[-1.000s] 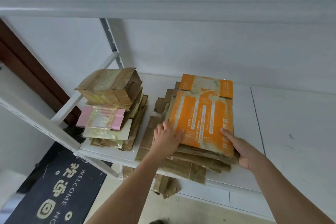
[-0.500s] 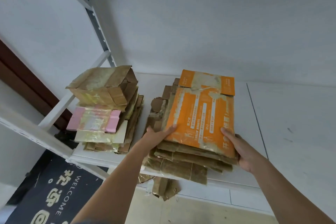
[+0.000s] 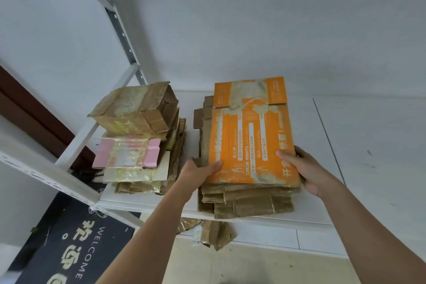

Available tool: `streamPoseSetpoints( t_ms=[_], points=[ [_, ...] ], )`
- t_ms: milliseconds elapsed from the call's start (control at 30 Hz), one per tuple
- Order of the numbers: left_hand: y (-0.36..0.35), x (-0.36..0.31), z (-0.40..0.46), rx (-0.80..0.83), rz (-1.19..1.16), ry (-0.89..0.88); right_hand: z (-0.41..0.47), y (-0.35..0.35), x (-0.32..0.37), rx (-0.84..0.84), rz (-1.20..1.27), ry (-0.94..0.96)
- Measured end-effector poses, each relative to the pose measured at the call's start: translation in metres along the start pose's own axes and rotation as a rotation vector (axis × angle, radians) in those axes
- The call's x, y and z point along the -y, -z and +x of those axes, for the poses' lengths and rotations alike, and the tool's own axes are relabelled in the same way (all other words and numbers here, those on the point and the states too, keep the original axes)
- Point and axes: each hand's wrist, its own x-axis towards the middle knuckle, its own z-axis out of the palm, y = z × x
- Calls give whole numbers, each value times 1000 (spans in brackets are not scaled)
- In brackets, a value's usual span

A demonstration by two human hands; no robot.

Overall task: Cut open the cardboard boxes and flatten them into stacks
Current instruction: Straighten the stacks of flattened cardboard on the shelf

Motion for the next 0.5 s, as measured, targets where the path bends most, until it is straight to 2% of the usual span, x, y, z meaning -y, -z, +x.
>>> streamPoseSetpoints(
  t_ms=[100,167,233,367,500],
  points=[
    [2,-7,-1,-8,131,10,4,-4,-3,-79,-201,-33],
    [-2,-17,-1,-69,294,-57,2,-2,-6,-272,-410,-17],
    [-6,-25,-3,-109,411,-158,-6,-4,-9,-381,-471,65],
    [-4,-33,-6,-149,385,-224,-19,-14,-7,-248,-465,225],
    [2,-42,-9,-163,268,-307,-29,-20,12,-253,-294,341]
  ],
)
